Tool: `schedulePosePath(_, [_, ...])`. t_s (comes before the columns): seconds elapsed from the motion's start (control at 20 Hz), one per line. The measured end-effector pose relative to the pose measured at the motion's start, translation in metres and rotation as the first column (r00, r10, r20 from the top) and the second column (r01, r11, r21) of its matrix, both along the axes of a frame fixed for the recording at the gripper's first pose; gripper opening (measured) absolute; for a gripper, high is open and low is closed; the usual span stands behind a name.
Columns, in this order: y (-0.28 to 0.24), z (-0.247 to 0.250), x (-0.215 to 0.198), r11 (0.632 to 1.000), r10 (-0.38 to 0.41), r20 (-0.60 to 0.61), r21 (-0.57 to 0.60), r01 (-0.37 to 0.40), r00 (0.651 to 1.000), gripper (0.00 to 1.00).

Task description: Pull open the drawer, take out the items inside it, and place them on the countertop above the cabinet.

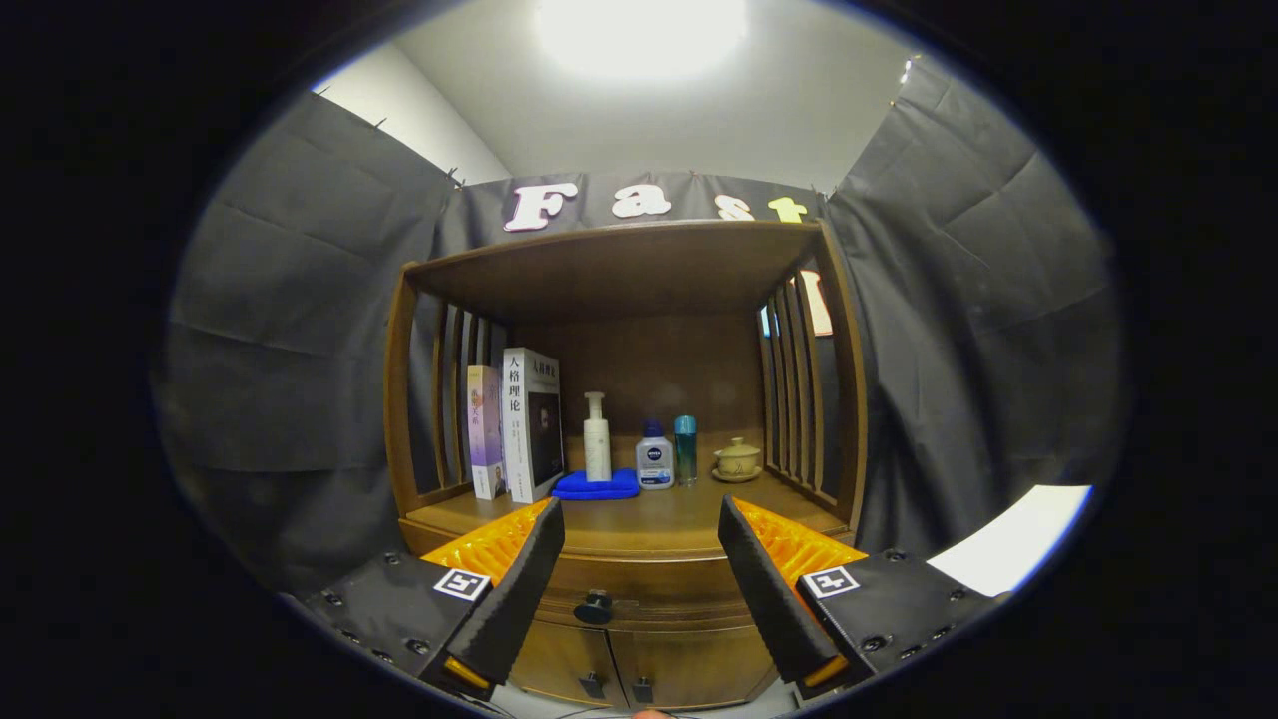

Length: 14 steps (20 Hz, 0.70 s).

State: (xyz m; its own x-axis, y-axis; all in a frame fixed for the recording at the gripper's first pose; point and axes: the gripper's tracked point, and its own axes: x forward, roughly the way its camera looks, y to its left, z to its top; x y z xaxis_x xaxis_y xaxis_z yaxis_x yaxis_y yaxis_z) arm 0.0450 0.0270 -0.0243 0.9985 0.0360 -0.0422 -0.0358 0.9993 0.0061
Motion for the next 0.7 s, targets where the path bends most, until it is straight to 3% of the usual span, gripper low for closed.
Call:
schedulePosePath(0.35, [0.012,-0.071,0.047,1.000,0.006,-0.117,0.004,-0.005,0.993,0.98])
schedulePosePath(0.7, [0.024,-0.148,0.066,0.999,0.032,-0.251,0.000,-0.033,0.967,0.98])
